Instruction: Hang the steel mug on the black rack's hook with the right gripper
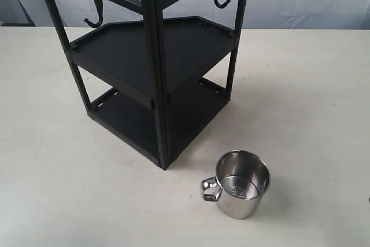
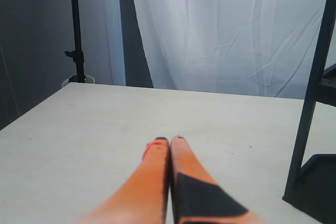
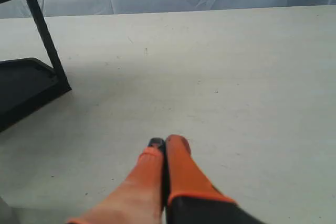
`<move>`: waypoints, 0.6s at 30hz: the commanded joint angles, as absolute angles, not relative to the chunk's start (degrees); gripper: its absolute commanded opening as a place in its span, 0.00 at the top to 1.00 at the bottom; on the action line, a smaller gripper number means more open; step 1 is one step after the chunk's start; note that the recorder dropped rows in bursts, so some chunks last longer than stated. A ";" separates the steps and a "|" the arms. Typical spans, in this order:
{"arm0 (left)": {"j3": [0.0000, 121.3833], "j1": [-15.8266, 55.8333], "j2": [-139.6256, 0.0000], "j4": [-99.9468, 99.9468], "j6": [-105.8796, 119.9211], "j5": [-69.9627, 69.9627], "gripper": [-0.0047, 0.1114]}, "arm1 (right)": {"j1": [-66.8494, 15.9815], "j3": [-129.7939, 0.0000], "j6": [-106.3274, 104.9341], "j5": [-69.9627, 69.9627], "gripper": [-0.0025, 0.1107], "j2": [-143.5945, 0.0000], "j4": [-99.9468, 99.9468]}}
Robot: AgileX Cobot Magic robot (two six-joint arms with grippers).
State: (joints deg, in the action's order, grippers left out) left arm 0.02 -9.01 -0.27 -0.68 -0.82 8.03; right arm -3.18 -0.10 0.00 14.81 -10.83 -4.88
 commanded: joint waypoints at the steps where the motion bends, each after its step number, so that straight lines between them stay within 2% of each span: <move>1: 0.00 -8.47 0.00 -1.29 -0.96 7.32 0.95 | -3.48 0.00 0.00 13.06 0.99 -10.44 -3.73; 3: 0.00 -8.47 0.00 -1.29 -0.96 7.32 0.95 | -3.48 0.00 0.73 7.12 0.99 -10.44 -5.28; 6: 0.00 -8.47 0.00 -1.29 -0.96 7.32 0.95 | -3.48 0.00 8.96 -1.16 0.99 -10.44 -24.14; 11: 0.00 -8.47 0.00 -1.29 -0.96 7.32 0.95 | -3.48 0.00 9.26 -10.23 0.99 -10.44 -41.57; 15: 0.00 -8.47 0.00 -1.29 -0.96 7.32 0.95 | -3.48 0.00 13.64 -10.89 0.99 -10.44 -47.17; 18: 0.00 -8.47 0.00 -1.29 -0.96 7.32 0.95 | -3.48 0.00 27.66 -9.33 0.99 -10.44 -46.53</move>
